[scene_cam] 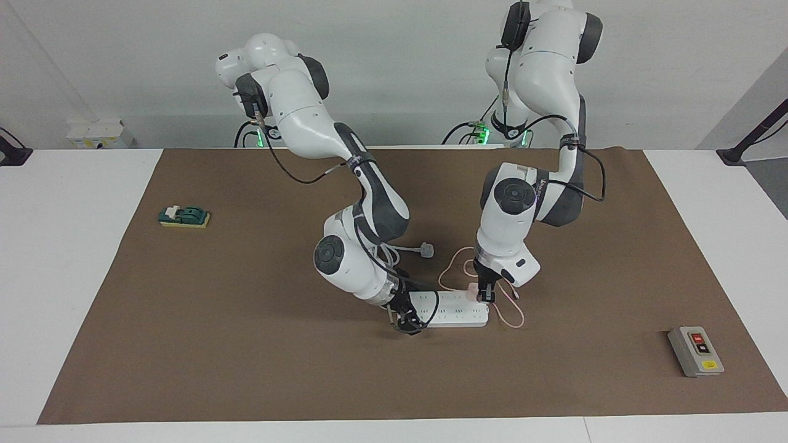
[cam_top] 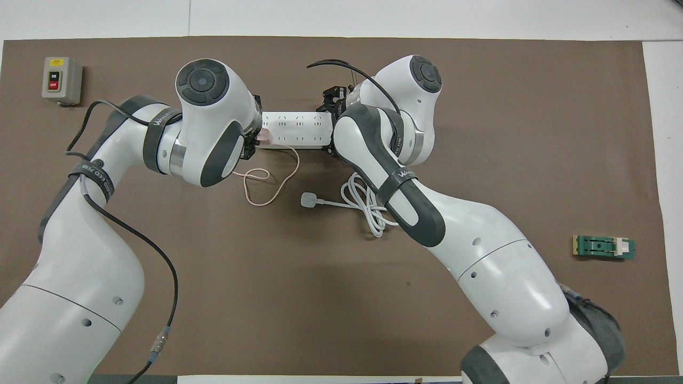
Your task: Unplug charger and place it aside
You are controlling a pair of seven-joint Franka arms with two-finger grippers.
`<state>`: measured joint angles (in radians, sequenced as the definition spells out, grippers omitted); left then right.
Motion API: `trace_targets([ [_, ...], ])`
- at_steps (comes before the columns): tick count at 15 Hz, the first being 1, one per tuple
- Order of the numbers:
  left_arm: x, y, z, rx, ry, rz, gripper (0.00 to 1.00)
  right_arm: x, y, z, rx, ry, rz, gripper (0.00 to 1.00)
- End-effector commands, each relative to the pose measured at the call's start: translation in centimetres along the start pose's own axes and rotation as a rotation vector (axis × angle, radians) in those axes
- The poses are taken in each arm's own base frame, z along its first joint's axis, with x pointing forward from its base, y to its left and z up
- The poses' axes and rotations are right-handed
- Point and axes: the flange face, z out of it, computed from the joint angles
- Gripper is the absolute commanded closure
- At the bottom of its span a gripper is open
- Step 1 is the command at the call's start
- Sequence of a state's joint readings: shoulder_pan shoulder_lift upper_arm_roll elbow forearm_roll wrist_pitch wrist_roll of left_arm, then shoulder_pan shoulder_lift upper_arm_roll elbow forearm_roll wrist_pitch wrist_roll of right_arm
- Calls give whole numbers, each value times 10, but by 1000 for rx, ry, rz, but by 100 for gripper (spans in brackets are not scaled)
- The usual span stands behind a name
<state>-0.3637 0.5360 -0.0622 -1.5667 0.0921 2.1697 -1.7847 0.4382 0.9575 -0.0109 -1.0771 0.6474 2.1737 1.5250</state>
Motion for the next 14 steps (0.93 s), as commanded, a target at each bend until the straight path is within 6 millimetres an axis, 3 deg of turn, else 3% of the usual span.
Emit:
trace_targets([
  [1,0,-10,-1,-10,16,3,100,8,-9,4,39,3,-31,38],
  [9,5,-7,-6,-7,20,3,100,10,-8,8,57,5,-23,38],
  [14,26,9,-36,36,34,4,100,10,-8,8,57,4,-22,38],
])
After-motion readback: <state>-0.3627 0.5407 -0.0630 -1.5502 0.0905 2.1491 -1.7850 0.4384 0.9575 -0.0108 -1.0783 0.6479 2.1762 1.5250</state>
